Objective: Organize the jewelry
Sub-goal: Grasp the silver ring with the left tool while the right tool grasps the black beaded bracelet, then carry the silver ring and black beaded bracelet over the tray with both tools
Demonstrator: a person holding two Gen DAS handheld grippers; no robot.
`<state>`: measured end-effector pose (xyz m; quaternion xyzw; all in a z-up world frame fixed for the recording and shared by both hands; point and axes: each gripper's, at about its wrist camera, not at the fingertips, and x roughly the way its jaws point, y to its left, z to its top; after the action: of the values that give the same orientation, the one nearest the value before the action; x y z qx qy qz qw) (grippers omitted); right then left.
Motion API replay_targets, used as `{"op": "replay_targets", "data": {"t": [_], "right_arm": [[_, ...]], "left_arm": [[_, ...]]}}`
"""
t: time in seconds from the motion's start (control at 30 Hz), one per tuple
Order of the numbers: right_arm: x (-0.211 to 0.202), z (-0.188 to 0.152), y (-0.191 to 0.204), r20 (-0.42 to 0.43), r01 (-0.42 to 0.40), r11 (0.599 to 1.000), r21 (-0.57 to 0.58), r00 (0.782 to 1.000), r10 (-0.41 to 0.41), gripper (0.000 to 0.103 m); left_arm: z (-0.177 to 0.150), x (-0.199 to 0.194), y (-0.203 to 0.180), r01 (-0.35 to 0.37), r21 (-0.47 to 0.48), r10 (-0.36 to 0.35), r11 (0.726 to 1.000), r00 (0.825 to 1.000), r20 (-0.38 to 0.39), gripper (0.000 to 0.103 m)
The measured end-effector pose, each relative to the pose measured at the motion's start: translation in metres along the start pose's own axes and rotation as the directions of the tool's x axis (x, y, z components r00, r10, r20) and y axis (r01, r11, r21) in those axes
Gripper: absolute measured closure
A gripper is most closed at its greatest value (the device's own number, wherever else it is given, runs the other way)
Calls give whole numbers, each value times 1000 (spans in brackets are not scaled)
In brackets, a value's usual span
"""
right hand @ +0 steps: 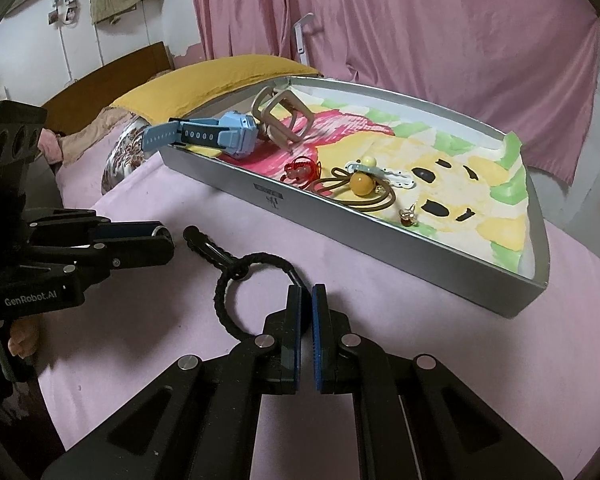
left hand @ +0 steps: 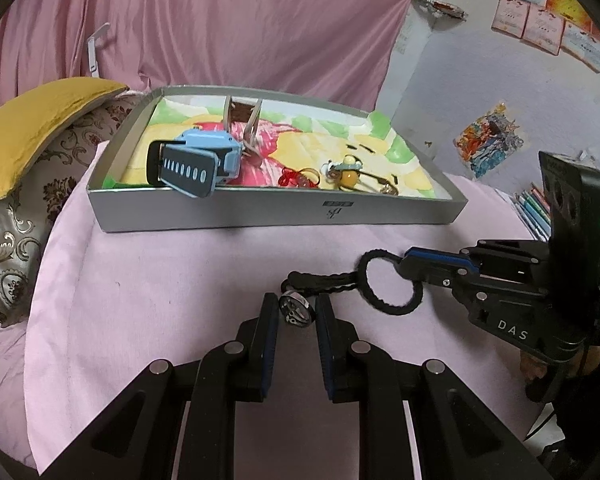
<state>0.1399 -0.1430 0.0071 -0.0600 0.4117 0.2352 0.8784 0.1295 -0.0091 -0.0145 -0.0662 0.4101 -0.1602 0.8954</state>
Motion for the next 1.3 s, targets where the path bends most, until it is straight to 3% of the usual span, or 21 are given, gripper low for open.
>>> {"op": "replay_targets", "data": {"t": [0.63, 1.0, 1.3], "right_arm": [[-31, -3, 0, 154, 24, 998, 60, 987, -33, 99], [-59, 3, -3, 261, 54, 995, 86, 962, -75, 99], [-77, 13, -11, 360, 81, 991, 111, 926, -116, 99]], "left_arm": [[4, -16, -7, 8, 3, -8, 1000, 996, 92, 86], [16, -29, -18, 10, 13, -12, 1000, 985, 169, 86], [31, -34, -30, -6, 0, 6, 1000, 962, 272, 86]]}}
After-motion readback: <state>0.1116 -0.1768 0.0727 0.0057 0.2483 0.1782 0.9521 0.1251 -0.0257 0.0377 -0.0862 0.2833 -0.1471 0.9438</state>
